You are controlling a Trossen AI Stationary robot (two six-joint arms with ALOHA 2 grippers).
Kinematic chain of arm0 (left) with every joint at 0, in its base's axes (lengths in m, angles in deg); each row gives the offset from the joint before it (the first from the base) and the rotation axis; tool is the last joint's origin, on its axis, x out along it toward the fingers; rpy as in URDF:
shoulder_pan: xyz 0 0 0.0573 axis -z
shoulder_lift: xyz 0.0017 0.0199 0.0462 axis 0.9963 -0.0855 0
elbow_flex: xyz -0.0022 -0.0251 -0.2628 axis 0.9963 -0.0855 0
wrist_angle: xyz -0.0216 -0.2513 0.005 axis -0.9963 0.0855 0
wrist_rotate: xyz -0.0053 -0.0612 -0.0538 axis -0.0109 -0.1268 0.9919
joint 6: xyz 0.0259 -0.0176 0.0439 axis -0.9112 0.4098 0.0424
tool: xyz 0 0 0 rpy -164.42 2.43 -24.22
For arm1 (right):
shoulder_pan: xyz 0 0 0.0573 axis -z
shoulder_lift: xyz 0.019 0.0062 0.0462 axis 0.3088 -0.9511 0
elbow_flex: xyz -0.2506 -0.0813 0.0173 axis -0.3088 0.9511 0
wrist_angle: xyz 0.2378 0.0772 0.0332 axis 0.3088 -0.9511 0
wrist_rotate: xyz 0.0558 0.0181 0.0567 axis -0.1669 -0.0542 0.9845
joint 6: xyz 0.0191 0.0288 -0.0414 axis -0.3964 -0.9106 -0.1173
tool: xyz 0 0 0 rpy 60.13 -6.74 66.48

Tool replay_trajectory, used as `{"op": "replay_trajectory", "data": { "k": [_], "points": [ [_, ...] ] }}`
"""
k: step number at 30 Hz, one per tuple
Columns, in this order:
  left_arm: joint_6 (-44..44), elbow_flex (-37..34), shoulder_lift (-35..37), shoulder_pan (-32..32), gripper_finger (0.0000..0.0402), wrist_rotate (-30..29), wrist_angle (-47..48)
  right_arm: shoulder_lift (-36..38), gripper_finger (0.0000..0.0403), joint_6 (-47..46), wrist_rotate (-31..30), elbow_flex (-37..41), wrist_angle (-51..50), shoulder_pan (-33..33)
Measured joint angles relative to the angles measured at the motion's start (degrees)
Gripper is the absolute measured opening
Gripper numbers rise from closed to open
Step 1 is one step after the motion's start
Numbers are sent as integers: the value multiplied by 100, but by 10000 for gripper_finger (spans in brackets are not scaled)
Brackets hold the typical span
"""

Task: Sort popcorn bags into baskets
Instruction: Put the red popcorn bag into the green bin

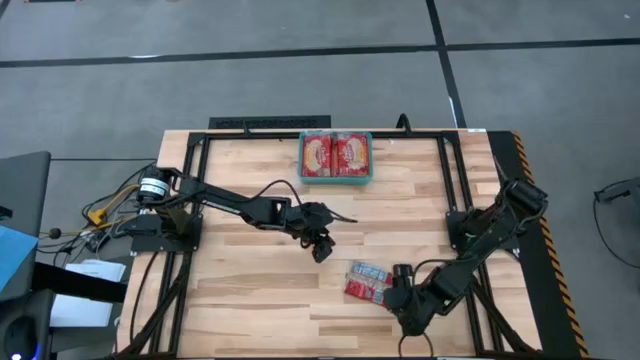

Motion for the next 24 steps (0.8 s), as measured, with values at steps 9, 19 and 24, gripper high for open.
{"op": "replay_trajectory", "data": {
  "k": [9,19,24],
  "points": [
    [-3,0,2,66,203,-140,18,-130,276,-25,-313,-78,23,84],
    [-18,0,4,68,203,-146,41,-158,276,-222,-332,-78,69,73],
    [-18,0,4,68,203,-153,38,-160,276,-521,-314,-78,-2,73]
  ]
}}
